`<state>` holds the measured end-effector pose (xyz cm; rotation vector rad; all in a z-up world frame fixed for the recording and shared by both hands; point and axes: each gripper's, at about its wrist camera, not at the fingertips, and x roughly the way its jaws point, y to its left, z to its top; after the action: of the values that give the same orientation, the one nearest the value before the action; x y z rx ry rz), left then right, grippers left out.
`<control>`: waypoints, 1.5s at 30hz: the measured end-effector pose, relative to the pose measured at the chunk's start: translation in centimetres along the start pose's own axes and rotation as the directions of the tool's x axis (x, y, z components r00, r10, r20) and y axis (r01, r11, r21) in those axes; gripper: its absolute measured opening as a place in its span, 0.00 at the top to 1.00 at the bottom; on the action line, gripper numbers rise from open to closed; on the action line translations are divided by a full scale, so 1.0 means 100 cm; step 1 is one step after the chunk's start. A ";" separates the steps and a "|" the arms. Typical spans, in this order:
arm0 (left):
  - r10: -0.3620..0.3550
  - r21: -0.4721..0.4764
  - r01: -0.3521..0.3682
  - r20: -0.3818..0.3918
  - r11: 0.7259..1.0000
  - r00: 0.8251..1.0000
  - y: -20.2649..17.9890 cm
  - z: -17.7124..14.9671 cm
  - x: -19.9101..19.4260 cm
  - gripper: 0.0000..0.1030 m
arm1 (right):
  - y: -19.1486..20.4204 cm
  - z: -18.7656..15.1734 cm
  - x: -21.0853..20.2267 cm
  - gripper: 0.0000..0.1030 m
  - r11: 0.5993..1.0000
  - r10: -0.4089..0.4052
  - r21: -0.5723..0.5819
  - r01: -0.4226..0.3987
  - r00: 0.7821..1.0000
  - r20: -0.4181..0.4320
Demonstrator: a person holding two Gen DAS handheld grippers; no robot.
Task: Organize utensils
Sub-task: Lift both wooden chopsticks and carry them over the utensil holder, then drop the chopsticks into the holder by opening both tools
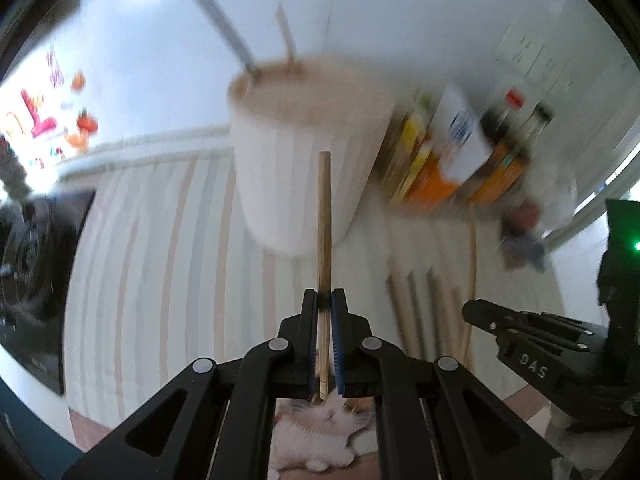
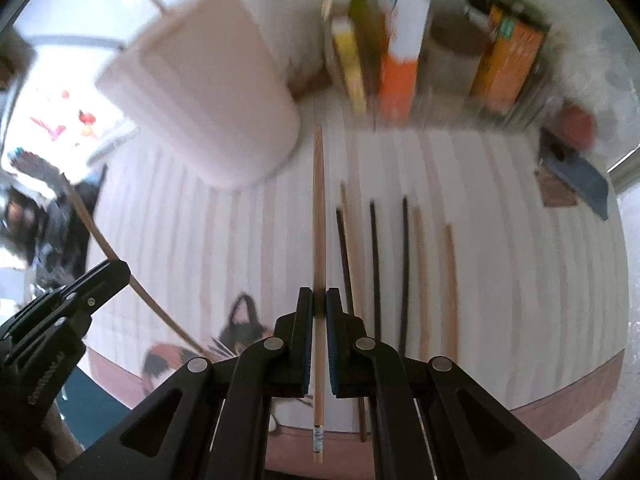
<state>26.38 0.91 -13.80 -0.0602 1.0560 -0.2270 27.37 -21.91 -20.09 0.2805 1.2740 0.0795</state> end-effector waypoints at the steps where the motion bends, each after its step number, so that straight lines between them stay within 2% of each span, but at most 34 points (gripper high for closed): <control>1: -0.002 0.002 0.002 0.018 1.000 1.000 0.001 0.007 -0.001 0.96 | -0.002 0.005 -0.010 0.94 1.000 0.004 0.004 -0.004 1.000 0.026; 5: -0.039 0.018 0.037 0.122 0.999 0.992 -0.010 0.043 -0.034 0.96 | -0.007 0.035 -0.052 0.94 0.999 0.030 0.014 -0.032 0.991 0.127; 9: -0.099 0.043 0.092 0.214 0.995 0.972 -0.021 0.083 -0.073 0.96 | -0.004 0.075 -0.089 0.94 0.999 0.049 0.003 -0.051 0.974 0.221; 12: -0.127 0.058 0.116 0.268 0.992 0.955 -0.027 0.113 -0.098 0.96 | -0.001 0.101 -0.120 0.94 0.998 0.063 -0.005 -0.064 0.954 0.292; 17: -0.102 0.058 0.087 0.339 0.994 0.935 -0.020 0.157 -0.119 0.96 | 0.012 0.148 -0.160 0.94 0.996 0.081 -0.015 -0.082 0.910 0.407; 25: -0.015 0.007 0.013 0.318 1.000 0.948 0.014 0.214 -0.084 0.96 | 0.057 0.198 -0.164 0.94 0.993 0.116 -0.044 -0.111 0.818 0.564; 28: 0.010 -0.017 -0.005 0.305 1.000 0.952 0.027 0.214 -0.069 0.96 | 0.075 0.216 -0.148 0.94 0.991 0.131 -0.069 -0.113 0.785 0.605; 33: 0.042 -0.051 -0.029 0.265 0.998 0.963 0.048 0.223 -0.035 0.96 | 0.095 0.237 -0.120 0.94 0.987 0.160 -0.106 -0.121 0.744 0.649; 38: 0.058 -0.089 -0.039 0.229 0.995 0.972 0.064 0.222 -0.011 0.96 | 0.110 0.244 -0.091 0.94 0.982 0.185 -0.141 -0.122 0.734 0.654; 45: 0.039 -0.108 -0.019 0.186 0.994 0.982 0.074 0.217 0.006 0.96 | 0.122 0.244 -0.056 0.94 0.976 0.203 -0.192 -0.106 0.774 0.600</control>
<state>46.68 6.74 -4.73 -0.1588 0.8798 -0.1353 50.04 -15.39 -5.37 0.2538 0.5786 0.2062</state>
